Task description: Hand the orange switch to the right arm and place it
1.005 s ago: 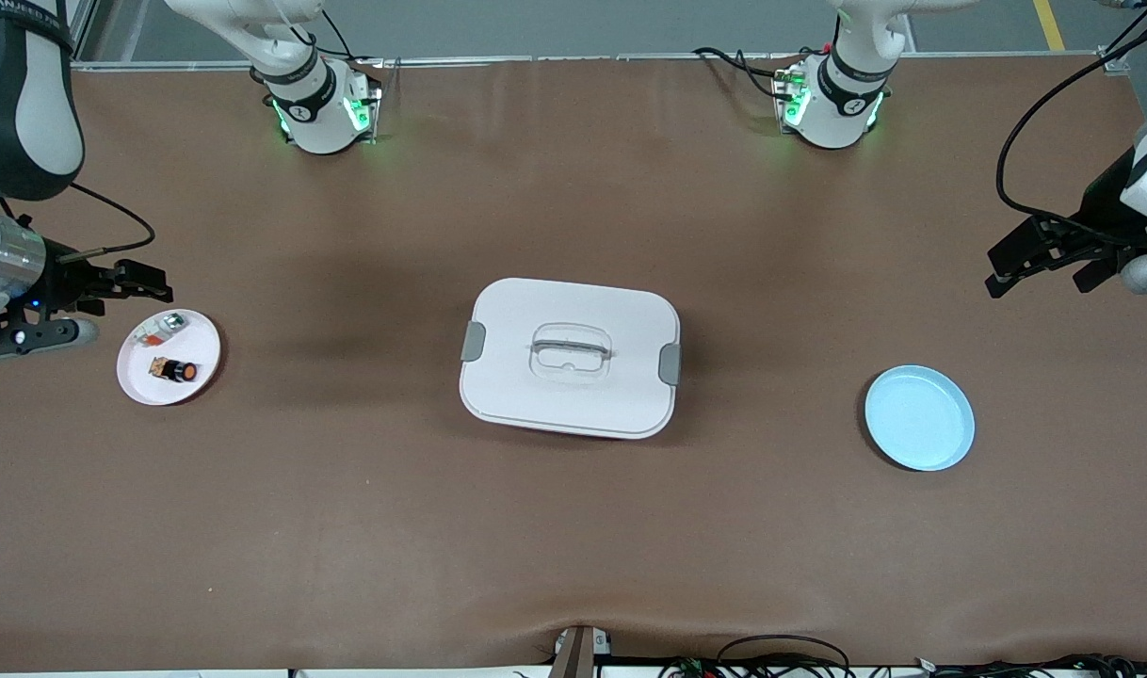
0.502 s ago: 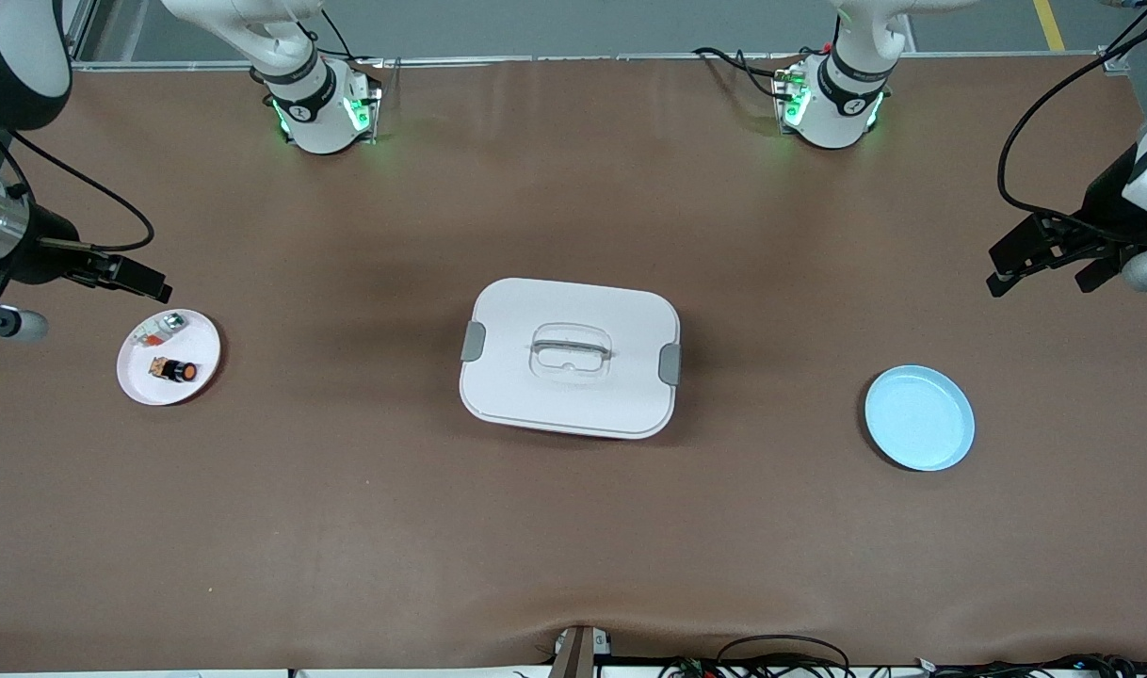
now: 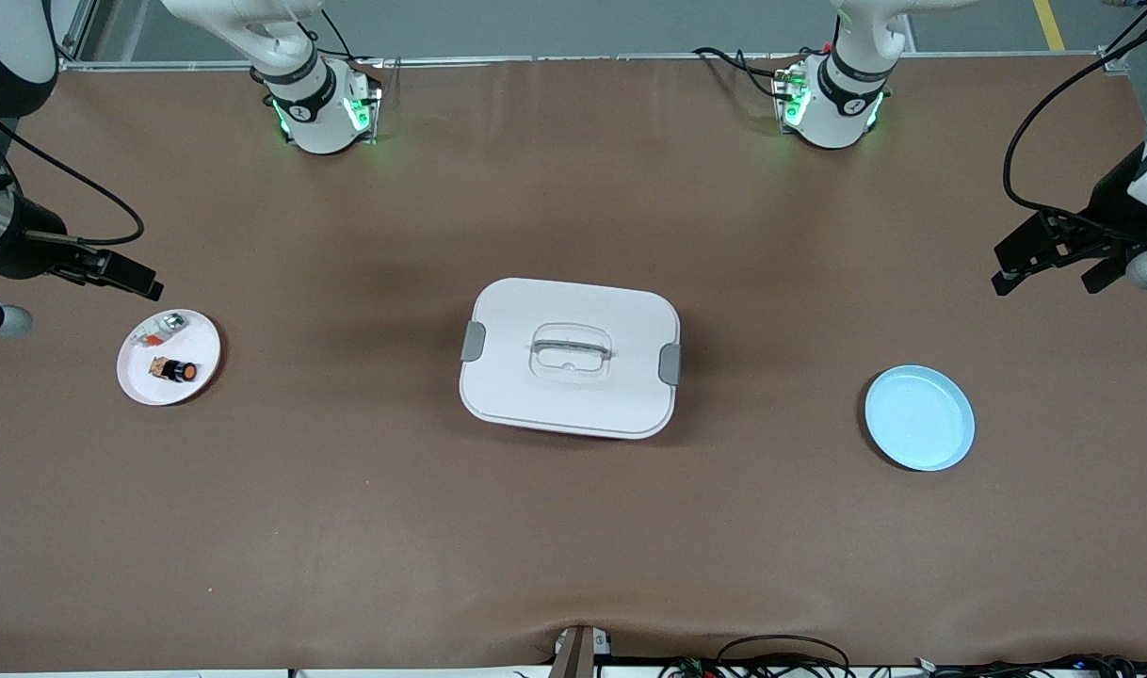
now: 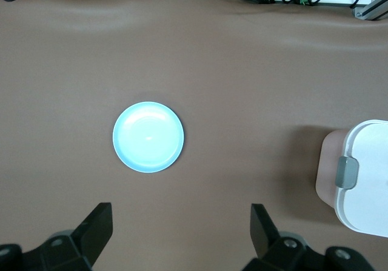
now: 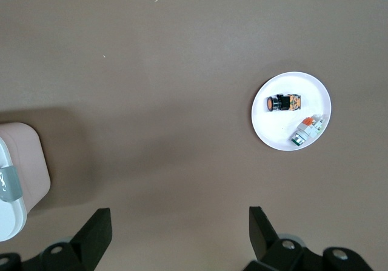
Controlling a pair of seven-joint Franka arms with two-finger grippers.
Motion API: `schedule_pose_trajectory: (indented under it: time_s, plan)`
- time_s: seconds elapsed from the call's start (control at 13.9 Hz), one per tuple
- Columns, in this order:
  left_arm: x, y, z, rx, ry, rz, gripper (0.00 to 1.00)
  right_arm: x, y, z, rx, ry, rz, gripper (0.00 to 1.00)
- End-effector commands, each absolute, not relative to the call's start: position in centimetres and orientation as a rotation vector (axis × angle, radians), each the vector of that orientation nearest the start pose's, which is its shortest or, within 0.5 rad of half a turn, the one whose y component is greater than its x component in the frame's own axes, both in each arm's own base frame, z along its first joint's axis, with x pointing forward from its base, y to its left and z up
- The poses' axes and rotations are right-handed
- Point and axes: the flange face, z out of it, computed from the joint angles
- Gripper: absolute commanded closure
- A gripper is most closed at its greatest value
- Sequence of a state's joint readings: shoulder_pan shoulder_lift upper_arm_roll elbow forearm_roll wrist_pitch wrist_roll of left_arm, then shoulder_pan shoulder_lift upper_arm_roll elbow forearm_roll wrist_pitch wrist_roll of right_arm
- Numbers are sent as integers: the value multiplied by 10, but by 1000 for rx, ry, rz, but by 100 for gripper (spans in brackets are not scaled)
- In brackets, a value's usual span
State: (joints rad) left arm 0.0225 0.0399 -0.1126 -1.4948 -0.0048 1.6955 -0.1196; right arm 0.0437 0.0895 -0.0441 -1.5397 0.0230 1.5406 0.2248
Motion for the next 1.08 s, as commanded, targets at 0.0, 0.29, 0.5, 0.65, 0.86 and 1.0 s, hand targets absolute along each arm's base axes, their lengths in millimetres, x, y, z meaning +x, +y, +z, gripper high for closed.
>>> schedule_pose_trajectory:
  time_s: [0.0,0.29,0.5,0.65,0.86,1.0]
  plan:
    - [576,-49,652,-3160,-33,-243,0,569,2,593,-3099,311,207,0]
    - [581,-45,641,-3162,-33,-199,0,552,-16,630,-3085,322,287,0]
    - [582,-42,639,-3160,-40,-192,0,548,-15,632,-3092,235,307,0]
    - [581,-43,641,-3160,-38,-197,0,548,-13,632,-3106,225,308,0]
    - [582,-43,639,-3160,-40,-192,0,550,-31,634,-3093,142,266,0]
    - [582,-42,639,-3159,-38,-192,0,552,-43,633,-3085,120,249,0]
